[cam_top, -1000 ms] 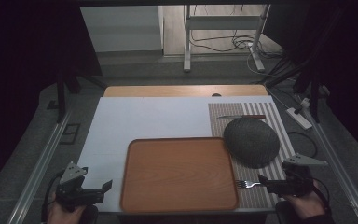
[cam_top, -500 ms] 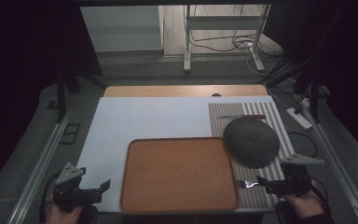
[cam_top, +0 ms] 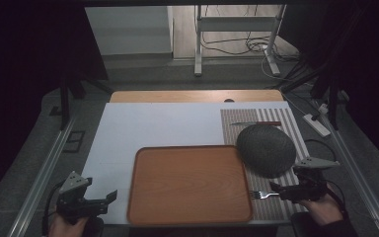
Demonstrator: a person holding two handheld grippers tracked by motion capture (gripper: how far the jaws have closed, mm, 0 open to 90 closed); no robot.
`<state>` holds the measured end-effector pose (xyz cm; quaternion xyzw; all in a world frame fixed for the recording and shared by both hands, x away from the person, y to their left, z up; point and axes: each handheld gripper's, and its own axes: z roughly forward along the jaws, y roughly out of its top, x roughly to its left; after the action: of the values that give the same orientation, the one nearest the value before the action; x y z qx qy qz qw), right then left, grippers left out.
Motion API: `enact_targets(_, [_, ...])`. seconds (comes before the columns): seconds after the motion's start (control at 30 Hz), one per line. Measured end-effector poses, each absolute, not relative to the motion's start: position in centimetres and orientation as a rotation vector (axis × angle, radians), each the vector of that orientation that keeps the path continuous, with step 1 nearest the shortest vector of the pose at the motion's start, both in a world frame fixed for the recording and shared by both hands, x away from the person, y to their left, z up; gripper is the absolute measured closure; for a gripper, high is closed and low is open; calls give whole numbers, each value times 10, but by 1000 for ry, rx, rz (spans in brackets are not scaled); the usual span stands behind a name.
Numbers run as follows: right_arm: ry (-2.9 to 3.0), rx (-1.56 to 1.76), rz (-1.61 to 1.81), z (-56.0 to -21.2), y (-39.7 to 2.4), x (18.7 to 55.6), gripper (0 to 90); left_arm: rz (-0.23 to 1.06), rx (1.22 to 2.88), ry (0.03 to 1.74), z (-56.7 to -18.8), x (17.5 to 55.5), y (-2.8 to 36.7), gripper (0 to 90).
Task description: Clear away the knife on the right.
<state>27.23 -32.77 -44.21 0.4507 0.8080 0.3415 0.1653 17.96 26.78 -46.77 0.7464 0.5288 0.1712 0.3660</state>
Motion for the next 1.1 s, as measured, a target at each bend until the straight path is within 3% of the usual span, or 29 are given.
enact_targets(1.1, [2332,1270,950,-445,-321,326,0,434,1923,1367,-468,181,268,17])
